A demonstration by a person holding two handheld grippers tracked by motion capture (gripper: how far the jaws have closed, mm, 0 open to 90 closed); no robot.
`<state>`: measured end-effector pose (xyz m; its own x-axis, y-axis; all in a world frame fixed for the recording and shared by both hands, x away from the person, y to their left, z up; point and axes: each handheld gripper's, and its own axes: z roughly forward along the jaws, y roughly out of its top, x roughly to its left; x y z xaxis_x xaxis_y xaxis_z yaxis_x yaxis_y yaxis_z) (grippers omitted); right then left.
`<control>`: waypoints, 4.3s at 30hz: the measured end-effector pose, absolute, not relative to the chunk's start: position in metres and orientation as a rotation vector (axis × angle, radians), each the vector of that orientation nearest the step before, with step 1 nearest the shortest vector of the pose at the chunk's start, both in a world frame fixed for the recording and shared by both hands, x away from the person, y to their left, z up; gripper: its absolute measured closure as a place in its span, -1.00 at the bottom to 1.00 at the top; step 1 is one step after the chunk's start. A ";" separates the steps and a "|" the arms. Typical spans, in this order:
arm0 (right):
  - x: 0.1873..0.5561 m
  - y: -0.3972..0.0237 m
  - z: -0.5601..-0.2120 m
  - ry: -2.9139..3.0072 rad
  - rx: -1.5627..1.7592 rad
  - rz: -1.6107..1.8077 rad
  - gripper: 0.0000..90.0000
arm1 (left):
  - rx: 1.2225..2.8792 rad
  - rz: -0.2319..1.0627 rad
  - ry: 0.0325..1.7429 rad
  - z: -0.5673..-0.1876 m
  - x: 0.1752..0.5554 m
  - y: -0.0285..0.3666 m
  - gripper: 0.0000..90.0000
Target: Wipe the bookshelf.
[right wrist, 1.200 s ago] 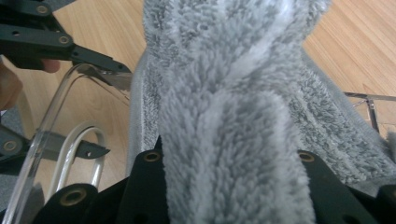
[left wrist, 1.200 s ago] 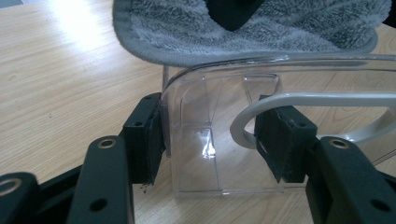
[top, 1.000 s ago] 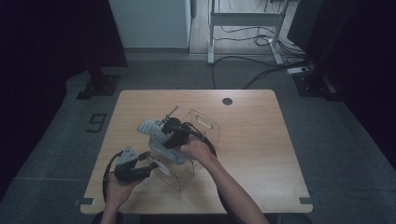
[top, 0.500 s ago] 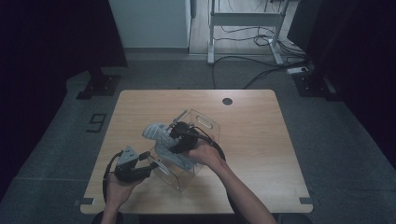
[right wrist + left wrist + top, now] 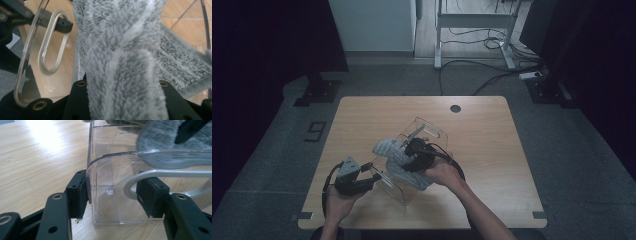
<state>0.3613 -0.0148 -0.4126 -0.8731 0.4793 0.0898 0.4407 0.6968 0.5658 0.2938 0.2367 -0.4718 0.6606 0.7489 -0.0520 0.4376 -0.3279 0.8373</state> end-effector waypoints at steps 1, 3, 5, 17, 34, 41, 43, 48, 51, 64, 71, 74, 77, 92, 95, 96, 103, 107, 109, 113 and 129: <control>0.360 -0.017 -0.413 2.833 0.767 0.923 0.44 | 1.973 0.435 0.924 -0.472 0.294 0.237 -0.02; 0.357 -0.021 -0.414 2.831 0.770 0.928 0.44 | 1.973 0.435 0.924 -0.472 0.294 0.237 -0.02; 0.354 -0.025 -0.415 2.831 0.774 0.934 0.44 | 1.971 0.435 0.925 -0.472 0.294 0.237 -0.02; 0.341 -0.046 -0.424 2.827 0.796 0.968 0.44 | 1.972 0.435 0.925 -0.472 0.294 0.237 -0.02; 0.338 -0.050 -0.465 2.831 0.817 0.858 0.45 | 1.959 0.448 0.953 -0.472 0.298 0.236 -0.02; 0.343 -0.050 -0.480 2.824 0.853 0.888 0.45 | 1.954 0.452 0.961 -0.472 0.300 0.235 -0.02; 0.344 -0.051 -0.483 2.822 0.861 0.895 0.45 | 1.955 0.455 0.961 -0.472 0.301 0.235 -0.02; 0.347 -0.052 -0.492 2.823 0.879 0.904 0.45 | 1.955 0.454 0.962 -0.472 0.302 0.235 -0.02; 0.347 -0.052 -0.498 2.819 0.888 0.909 0.45 | 1.954 0.455 0.963 -0.472 0.302 0.235 -0.02; 0.345 -0.054 -0.523 2.813 0.922 0.887 0.45 | 1.949 0.453 0.965 -0.473 0.305 0.236 -0.02; 0.342 -0.055 -0.521 2.818 0.914 0.883 0.43 | 1.953 0.461 0.953 -0.473 0.305 0.236 -0.04; 0.340 -0.058 -0.517 2.828 0.909 0.890 0.43 | 1.959 0.465 0.940 -0.473 0.304 0.235 -0.16; 0.337 -0.063 -0.507 2.834 0.907 0.918 0.43 | 1.974 0.460 0.924 -0.472 0.302 0.235 -0.34; 0.339 -0.073 -0.440 2.828 0.869 1.050 0.43 | 2.093 0.407 0.927 -0.488 0.295 0.257 -0.71; 0.342 -0.071 -0.425 2.824 0.866 1.064 0.43 | 2.128 0.416 0.955 -0.495 0.295 0.262 -0.81; 0.343 -0.070 -0.421 2.825 0.856 1.069 0.43 | 2.152 0.423 0.960 -0.498 0.295 0.264 -0.84; 0.350 -0.050 -0.386 2.829 0.813 1.060 0.42 | 2.163 0.406 0.980 -0.511 0.299 0.275 -1.00; 0.353 -0.032 -0.369 2.840 0.782 1.069 0.41 | 2.178 0.408 0.995 -0.517 0.300 0.281 -1.00; 0.355 -0.024 -0.363 2.848 0.757 1.063 0.41 | 2.186 0.401 1.011 -0.520 0.302 0.285 -1.00; 0.358 0.000 -0.354 2.867 0.726 1.037 0.41 | 2.211 0.382 1.037 -0.528 0.305 0.290 -1.00; 0.368 0.075 -0.368 2.931 0.673 0.967 0.38 | 2.257 0.355 1.073 -0.542 0.309 0.303 -1.00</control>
<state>0.3681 0.0754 -0.3677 -0.9092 0.3900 0.1458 0.4003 0.7220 0.5644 0.3086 0.3027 -0.5422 0.6359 0.7715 -0.0181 0.6088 -0.4871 0.6261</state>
